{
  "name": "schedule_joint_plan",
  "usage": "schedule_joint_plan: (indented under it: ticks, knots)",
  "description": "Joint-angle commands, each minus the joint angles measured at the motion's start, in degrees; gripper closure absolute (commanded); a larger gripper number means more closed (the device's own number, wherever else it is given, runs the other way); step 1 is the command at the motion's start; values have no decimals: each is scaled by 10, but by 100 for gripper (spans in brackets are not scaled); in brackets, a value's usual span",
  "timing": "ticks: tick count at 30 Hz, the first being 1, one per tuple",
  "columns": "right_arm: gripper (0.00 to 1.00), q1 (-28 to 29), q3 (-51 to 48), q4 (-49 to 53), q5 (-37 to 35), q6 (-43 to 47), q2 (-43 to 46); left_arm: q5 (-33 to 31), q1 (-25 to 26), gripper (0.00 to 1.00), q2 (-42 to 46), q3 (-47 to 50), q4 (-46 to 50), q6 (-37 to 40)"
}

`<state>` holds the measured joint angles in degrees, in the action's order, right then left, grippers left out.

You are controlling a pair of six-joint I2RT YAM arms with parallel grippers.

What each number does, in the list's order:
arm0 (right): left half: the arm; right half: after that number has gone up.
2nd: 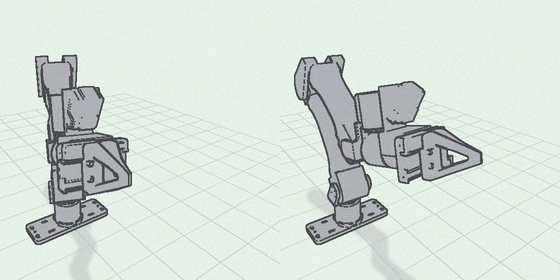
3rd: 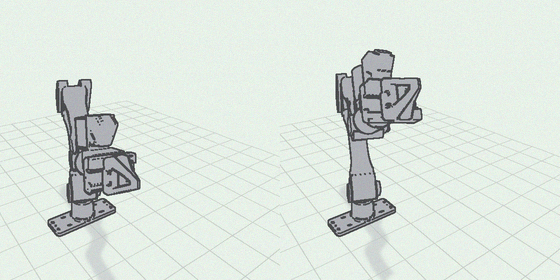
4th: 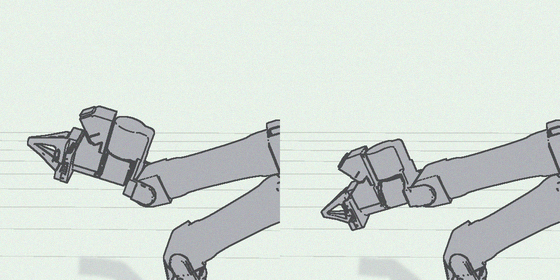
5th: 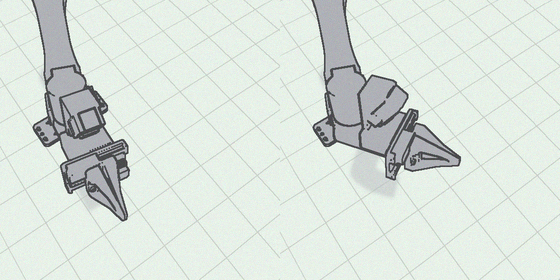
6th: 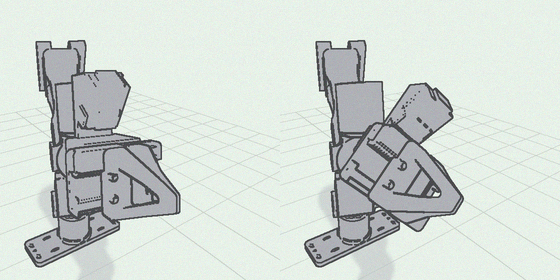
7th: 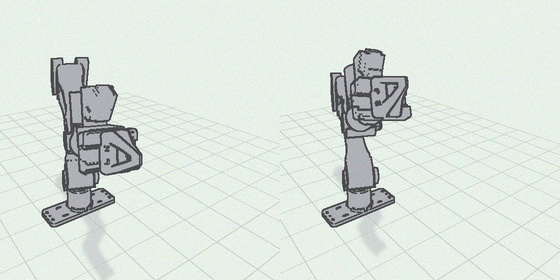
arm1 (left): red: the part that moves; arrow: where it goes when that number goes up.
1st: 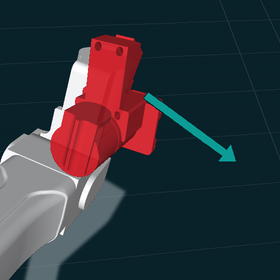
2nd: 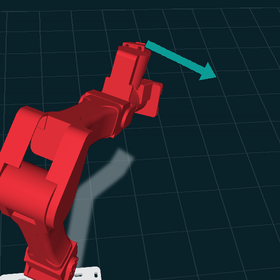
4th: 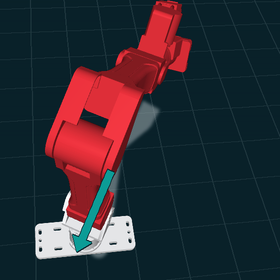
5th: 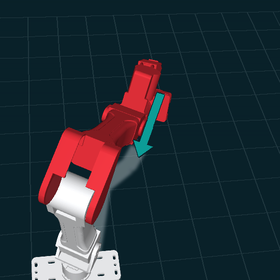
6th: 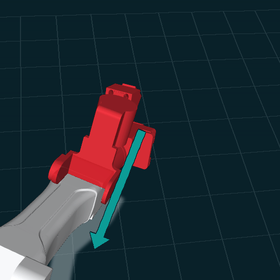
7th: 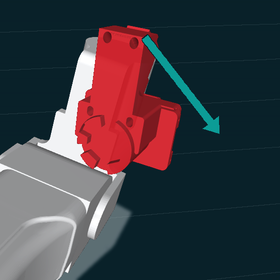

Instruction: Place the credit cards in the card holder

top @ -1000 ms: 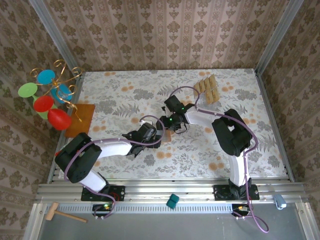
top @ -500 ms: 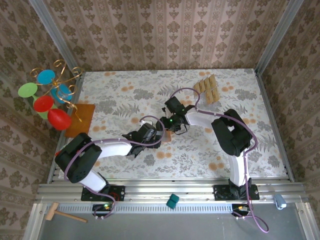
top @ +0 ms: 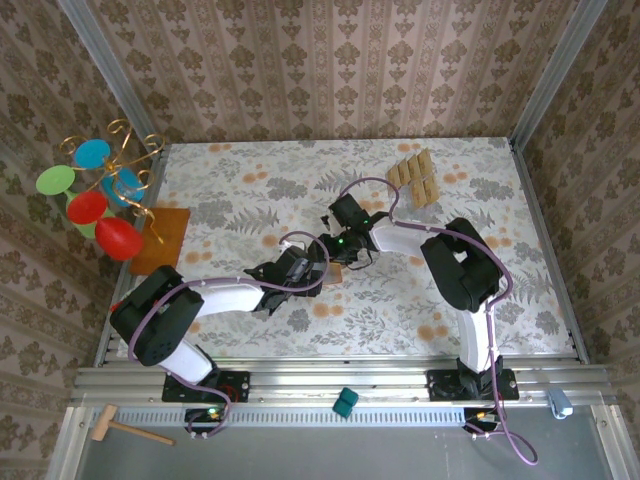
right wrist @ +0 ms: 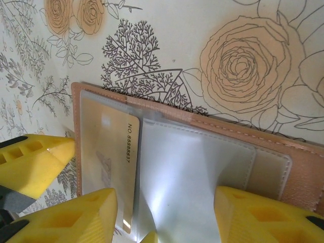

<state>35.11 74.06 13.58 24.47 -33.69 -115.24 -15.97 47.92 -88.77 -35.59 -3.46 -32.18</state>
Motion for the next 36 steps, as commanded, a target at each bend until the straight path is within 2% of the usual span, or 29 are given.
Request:
schedule_joint_plan:
  ticks: [1, 6, 12, 16, 32, 36]
  knots:
    - [46, -1, -9, -5, 11, -12, -5, 1, -1, 0, -8, 18, 20, -11]
    - [50, -1, -1, 18, -11, 7, 2, 0, 0, 0, -6, 19, 18, -13]
    - [72, 0, 13, 40, -27, 24, -8, -1, -1, 0, 6, 19, 20, -11]
    - [80, 4, 21, 42, -26, 25, -20, -4, -2, 0, 18, 18, 26, -6]
    - [81, 20, 39, 50, -28, 25, -36, -14, -8, 2, 27, 13, 49, -7]
    - [73, 17, 39, 56, -30, 26, -24, -19, -8, 5, 19, 22, 46, -21]
